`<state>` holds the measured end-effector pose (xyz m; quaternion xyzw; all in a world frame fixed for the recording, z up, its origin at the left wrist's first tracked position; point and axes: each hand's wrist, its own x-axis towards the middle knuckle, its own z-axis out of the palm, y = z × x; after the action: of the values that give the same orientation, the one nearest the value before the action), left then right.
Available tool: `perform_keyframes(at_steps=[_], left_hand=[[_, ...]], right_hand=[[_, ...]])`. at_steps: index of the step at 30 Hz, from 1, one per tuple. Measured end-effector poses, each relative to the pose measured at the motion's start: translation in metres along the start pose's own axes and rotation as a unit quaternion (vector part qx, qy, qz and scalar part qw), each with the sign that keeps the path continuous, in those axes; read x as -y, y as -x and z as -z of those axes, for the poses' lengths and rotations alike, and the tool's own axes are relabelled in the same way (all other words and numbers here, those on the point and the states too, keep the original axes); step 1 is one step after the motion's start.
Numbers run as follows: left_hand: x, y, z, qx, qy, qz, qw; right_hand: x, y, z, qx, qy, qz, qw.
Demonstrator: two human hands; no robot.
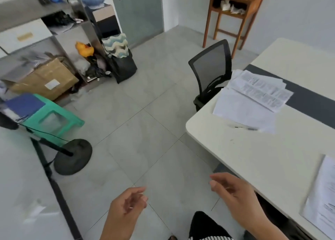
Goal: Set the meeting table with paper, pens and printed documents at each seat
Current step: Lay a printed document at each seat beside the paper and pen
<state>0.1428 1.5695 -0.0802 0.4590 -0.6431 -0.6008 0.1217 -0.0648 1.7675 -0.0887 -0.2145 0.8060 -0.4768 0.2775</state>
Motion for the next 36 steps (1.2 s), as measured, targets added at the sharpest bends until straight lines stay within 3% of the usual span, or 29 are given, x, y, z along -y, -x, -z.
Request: perform_keyframes(at_steps=[9, 17, 24, 31, 36], left_hand=[[-0.05, -0.155, 0.008, 0.038, -0.025, -0.001, 0.999], [-0.151, -0.292, 0.014, 0.083, -0.041, -0.047, 0.995], [-0.192, -0.427, 0.028, 0.166, -0.091, -0.042, 0.981], [-0.27, -0.578, 0.029, 0.274, -0.154, -0.078, 0.946], [-0.321, -0.641, -0.026, 0.383, -0.222, -0.119, 0.889]], right_hand=[[0.019, -0.144, -0.025, -0.038, 0.002, -0.023, 0.999], [0.101, -0.285, -0.024, -0.068, -0.019, 0.007, 0.997], [0.113, -0.373, -0.038, -0.162, -0.027, -0.051, 0.985], [0.146, -0.438, -0.077, -0.278, -0.059, -0.117, 0.952], [0.15, -0.442, -0.079, -0.4, -0.085, -0.17, 0.897]])
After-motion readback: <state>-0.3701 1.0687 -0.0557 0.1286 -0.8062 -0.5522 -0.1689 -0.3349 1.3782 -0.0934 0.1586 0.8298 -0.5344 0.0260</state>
